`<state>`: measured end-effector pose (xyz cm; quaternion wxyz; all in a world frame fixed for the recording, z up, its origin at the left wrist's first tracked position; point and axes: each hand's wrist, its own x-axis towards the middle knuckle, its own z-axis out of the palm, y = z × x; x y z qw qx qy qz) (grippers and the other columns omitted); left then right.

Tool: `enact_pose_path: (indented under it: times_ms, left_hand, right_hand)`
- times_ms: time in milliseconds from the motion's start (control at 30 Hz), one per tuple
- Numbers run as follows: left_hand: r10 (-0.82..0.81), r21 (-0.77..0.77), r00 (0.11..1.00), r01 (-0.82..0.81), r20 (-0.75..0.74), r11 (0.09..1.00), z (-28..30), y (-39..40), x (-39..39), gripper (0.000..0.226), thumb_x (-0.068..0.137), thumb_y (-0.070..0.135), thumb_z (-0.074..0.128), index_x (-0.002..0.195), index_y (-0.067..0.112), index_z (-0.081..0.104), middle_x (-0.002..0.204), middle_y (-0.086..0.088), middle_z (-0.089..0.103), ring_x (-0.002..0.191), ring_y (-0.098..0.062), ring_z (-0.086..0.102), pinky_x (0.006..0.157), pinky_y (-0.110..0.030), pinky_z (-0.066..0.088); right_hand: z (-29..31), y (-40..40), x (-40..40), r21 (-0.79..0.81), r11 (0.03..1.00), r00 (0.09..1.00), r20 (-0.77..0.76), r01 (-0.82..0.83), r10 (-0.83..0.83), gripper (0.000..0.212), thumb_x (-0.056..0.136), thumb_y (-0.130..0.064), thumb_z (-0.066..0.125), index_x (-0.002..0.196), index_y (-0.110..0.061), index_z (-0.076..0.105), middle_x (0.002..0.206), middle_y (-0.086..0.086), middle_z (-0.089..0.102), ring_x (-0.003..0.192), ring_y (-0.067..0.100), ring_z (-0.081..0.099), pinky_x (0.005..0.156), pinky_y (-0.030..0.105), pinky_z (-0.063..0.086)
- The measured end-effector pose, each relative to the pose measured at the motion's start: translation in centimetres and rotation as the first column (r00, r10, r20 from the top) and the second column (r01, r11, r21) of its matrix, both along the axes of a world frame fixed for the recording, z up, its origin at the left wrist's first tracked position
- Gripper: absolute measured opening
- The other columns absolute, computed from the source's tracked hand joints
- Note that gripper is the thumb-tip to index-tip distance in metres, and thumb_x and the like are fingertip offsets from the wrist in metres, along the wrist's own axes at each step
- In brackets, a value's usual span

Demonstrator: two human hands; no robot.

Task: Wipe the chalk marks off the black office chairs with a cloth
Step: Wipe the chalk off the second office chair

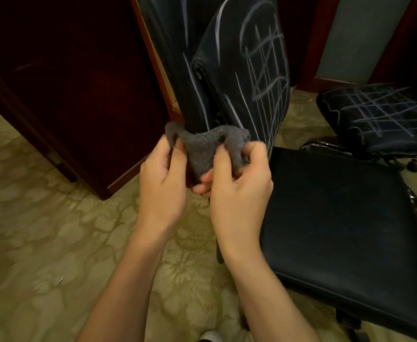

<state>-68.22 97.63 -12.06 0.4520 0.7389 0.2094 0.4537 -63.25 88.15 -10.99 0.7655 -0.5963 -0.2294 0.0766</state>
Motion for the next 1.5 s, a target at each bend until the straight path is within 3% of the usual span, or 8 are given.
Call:
enact_pose_path:
  times_ms: [200, 400, 600, 767, 900, 1100, 1367, 1500]
  left_hand:
    - [-0.105, -0.211, 0.986, 0.076, -0.132, 0.975, -1.5, -0.6, -1.7, 0.020, 0.100, 0.020, 0.046, 0.099, 0.014, 0.066, 0.085, 0.000, 0.069, 0.082, -0.012, 0.065, 0.071, -0.027, 0.051]
    - [-0.092, -0.169, 0.984, 0.066, -0.154, 0.983, 3.1, -0.5, -1.6, 0.024, 0.103, 0.023, 0.046, 0.100, 0.012, 0.067, 0.080, -0.012, 0.066, 0.067, -0.018, 0.060, 0.057, -0.035, 0.049]
    - [-0.031, -0.192, 0.989, 0.003, -0.147, 0.981, 5.4, 0.0, -0.8, 0.032, 0.107, 0.022, 0.044, 0.104, 0.041, 0.069, 0.091, 0.002, 0.070, 0.076, -0.024, 0.062, 0.063, -0.047, 0.050]
    - [-0.071, -0.308, 0.979, 0.009, -0.191, 0.951, 4.8, -1.1, -1.9, 0.027, 0.107, 0.015, 0.043, 0.107, 0.026, 0.067, 0.092, 0.004, 0.071, 0.080, -0.023, 0.067, 0.065, -0.038, 0.055]
    - [-0.061, -0.331, 0.970, -0.021, -0.235, 0.944, 6.4, -1.7, -2.5, 0.022, 0.106, 0.016, 0.046, 0.101, 0.019, 0.067, 0.079, -0.016, 0.068, 0.066, -0.038, 0.063, 0.058, -0.050, 0.054]
    - [0.015, -0.246, 0.998, -0.031, -0.067, 0.969, 11.1, -0.2, -0.7, 0.025, 0.108, 0.013, 0.043, 0.103, 0.014, 0.068, 0.081, 0.006, 0.065, 0.072, -0.007, 0.058, 0.063, -0.023, 0.045]
    - [-0.059, -0.317, 0.978, -0.007, -0.199, 0.948, 9.0, -0.4, -2.5, 0.022, 0.106, 0.017, 0.046, 0.098, 0.018, 0.067, 0.073, -0.003, 0.065, 0.062, -0.015, 0.059, 0.056, -0.033, 0.049]
    - [0.033, -0.276, 0.997, -0.049, -0.065, 0.960, 13.1, 1.7, -0.8, 0.022, 0.104, 0.018, 0.045, 0.100, 0.024, 0.066, 0.085, 0.010, 0.067, 0.078, -0.005, 0.061, 0.068, -0.025, 0.049]
  right_hand:
    - [-2.9, -0.4, -1.1, -0.280, 0.956, 0.966, -0.257, -0.086, 0.012, 0.011, 0.099, -0.018, 0.055, 0.089, -0.014, 0.053, 0.058, 0.004, 0.068, 0.048, 0.019, 0.067, 0.065, 0.048, 0.059]
    - [2.8, -0.4, 0.0, -0.103, 0.993, 0.916, -0.400, -0.054, 0.009, 0.018, 0.101, -0.021, 0.056, 0.090, -0.007, 0.056, 0.053, 0.003, 0.061, 0.041, 0.018, 0.058, 0.048, 0.031, 0.048]
    - [5.5, 0.2, 0.0, -0.074, 0.991, 0.931, -0.356, -0.114, 0.081, 0.017, 0.099, -0.020, 0.059, 0.089, -0.007, 0.058, 0.052, 0.000, 0.057, 0.043, 0.013, 0.054, 0.045, 0.029, 0.047]
    - [3.7, -0.6, -0.6, -0.310, 0.948, 0.956, -0.293, -0.073, -0.022, 0.019, 0.098, -0.021, 0.060, 0.083, -0.012, 0.054, 0.054, 0.002, 0.061, 0.045, 0.015, 0.062, 0.055, 0.046, 0.057]
    - [6.3, -0.4, -0.3, -0.335, 0.942, 0.990, -0.130, 0.007, -0.054, 0.017, 0.099, -0.023, 0.059, 0.085, -0.016, 0.052, 0.060, 0.005, 0.061, 0.052, 0.022, 0.064, 0.050, 0.051, 0.053]
    - [11.6, 0.3, 1.3, -0.290, 0.954, 0.995, 0.035, -0.079, 0.093, 0.015, 0.101, -0.019, 0.058, 0.090, -0.009, 0.054, 0.060, -0.001, 0.064, 0.050, 0.006, 0.066, 0.049, 0.029, 0.054]
    - [9.1, 0.4, 0.8, -0.445, 0.888, 0.993, -0.071, -0.113, 0.091, 0.016, 0.101, -0.018, 0.056, 0.090, -0.007, 0.053, 0.063, 0.002, 0.066, 0.053, 0.014, 0.069, 0.053, 0.047, 0.058]
    - [13.4, 2.1, 1.9, -0.349, 0.931, 0.994, -0.016, -0.108, 0.109, 0.015, 0.101, -0.018, 0.056, 0.093, -0.005, 0.053, 0.064, 0.005, 0.066, 0.052, 0.013, 0.068, 0.048, 0.030, 0.055]
